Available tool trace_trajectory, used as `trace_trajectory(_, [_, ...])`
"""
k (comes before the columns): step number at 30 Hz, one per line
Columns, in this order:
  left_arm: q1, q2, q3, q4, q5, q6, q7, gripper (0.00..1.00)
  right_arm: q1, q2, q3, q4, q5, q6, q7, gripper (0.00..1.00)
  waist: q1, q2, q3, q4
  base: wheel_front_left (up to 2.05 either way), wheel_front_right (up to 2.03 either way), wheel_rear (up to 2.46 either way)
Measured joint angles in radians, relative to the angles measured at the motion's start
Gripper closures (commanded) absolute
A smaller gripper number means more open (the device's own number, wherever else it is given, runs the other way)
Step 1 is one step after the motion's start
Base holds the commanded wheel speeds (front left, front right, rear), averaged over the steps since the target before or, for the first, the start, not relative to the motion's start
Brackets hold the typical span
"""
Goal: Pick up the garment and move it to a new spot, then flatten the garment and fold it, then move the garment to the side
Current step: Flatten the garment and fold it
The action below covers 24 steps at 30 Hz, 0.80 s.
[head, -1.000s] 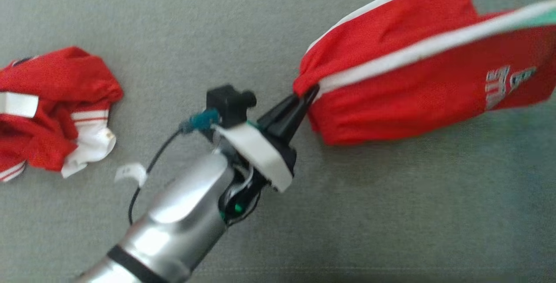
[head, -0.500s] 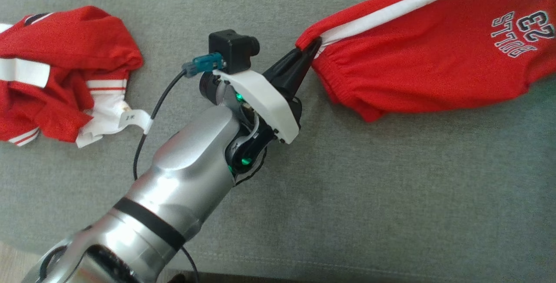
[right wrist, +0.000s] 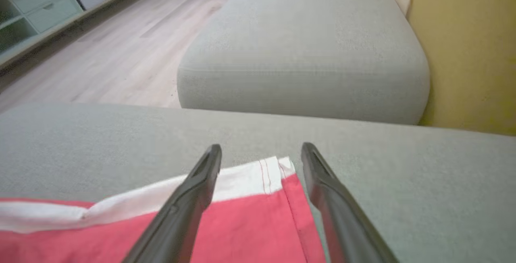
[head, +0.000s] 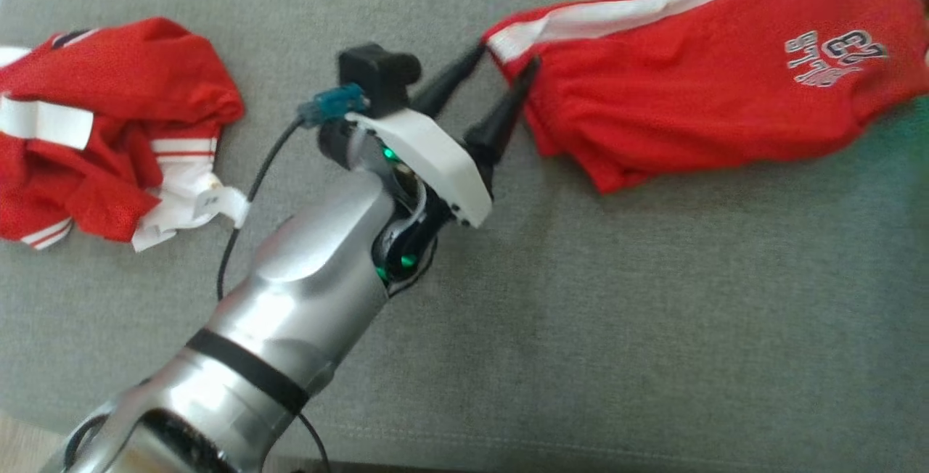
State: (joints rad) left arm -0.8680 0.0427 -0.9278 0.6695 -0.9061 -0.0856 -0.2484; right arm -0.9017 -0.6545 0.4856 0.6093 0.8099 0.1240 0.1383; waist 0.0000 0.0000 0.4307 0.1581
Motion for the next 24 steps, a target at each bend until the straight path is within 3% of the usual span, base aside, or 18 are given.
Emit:
trace_trajectory(3, [0.055,0.011,0.115,-0.112,0.133,0.076,-0.001,0.0,0.061,-0.01,0.026,0.003,0.034,0.0,-0.017,0.0,0.0,0.0,-0.025,-0.014,0.0,0.0,0.0])
trace_trajectory(6, [0.179,0.011,0.231,-0.239,0.238,0.123,-0.007,0.0,0.104,0.002,0.032,0.049,0.058,0.0,-0.048,0.0,0.0,0.0,-0.045,-0.024,0.0,0.0,0.0])
trace_trajectory(13, [0.442,0.01,0.368,-0.43,0.499,0.218,-0.007,0.0,0.107,0.018,0.044,0.202,0.06,0.0,-0.104,0.0,-0.0001,0.0,-0.052,0.017,0.0,0.0,0.0])
trace_trajectory(18, [0.548,0.007,0.4,-0.535,0.598,0.251,-0.007,0.0,0.069,0.016,0.054,0.304,0.061,0.0,-0.105,0.0,0.0,0.0,-0.046,0.065,0.0,0.0,0.0])
trace_trajectory(24, [0.656,0.005,0.425,-0.589,0.63,0.275,-0.007,0.0,0.043,0.011,0.055,0.398,0.068,0.0,-0.103,0.0,-0.0001,0.0,-0.038,0.116,0.0,0.0,0.0])
